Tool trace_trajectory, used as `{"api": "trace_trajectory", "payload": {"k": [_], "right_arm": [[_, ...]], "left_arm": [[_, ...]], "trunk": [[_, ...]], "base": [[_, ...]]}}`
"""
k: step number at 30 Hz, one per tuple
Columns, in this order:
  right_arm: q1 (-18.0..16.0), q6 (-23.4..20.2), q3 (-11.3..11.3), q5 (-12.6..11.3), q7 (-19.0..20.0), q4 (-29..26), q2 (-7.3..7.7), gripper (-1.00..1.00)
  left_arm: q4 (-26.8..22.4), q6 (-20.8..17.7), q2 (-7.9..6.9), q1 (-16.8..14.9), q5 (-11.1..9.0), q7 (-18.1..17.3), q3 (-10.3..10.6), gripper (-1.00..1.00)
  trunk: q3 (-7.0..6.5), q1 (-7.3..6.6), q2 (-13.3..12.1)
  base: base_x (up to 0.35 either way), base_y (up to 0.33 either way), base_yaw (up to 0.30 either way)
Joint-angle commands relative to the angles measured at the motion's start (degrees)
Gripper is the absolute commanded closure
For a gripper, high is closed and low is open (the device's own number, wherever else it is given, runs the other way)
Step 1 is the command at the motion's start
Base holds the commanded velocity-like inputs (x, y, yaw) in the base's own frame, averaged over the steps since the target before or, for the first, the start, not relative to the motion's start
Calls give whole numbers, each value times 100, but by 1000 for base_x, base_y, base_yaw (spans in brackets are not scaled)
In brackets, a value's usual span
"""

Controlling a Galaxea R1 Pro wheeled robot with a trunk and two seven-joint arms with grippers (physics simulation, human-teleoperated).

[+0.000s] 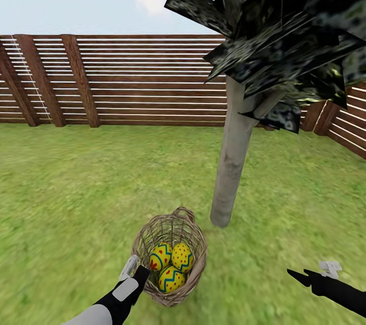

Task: Take the three Easter eggs out of the wicker basket on the lawn in the garden, then place them on the lawn next to a single tree (choose any tree) so that all three eggs are next to the same tree and none are left in the basket.

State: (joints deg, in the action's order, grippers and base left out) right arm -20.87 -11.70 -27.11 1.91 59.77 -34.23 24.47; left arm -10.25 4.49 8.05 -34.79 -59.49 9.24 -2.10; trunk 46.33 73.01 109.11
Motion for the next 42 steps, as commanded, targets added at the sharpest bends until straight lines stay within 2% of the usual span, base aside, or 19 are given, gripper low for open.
{"api": "trace_trajectory", "payload": {"k": [1,8,18,26,36,37,42], "right_arm": [[-5,-51,-29,20,35,-5,-4,-100],[-5,-51,-31,20,35,-5,-4,-100],[-5,-51,-25,20,35,1,-4,-100],[-5,-51,-22,20,35,-3,-4,-100],[-5,-51,-22,20,35,-2,-4,-100],[-5,-51,-22,20,35,-4,-4,-100],[-5,-51,-22,20,35,0,-4,-100]], "left_arm": [[-12,8,4,-2,-2,17,-18,100],[-21,8,4,-1,-2,17,-18,100],[-21,8,4,-3,-2,17,-18,100],[-21,8,4,-1,-2,17,-18,100],[-21,8,3,-1,-2,17,-18,100],[-21,8,4,-1,-2,17,-18,-100],[-21,8,-5,-1,-2,17,-18,-100]], "trunk": [[5,-1,3],[5,-1,3],[184,219,404],[274,329,604],[274,329,604],[274,329,604],[274,329,604]], "base": [[0,0,0],[54,-47,0],[0,0,0],[0,0,0],[0,0,0],[0,0,0],[0,0,0]]}}
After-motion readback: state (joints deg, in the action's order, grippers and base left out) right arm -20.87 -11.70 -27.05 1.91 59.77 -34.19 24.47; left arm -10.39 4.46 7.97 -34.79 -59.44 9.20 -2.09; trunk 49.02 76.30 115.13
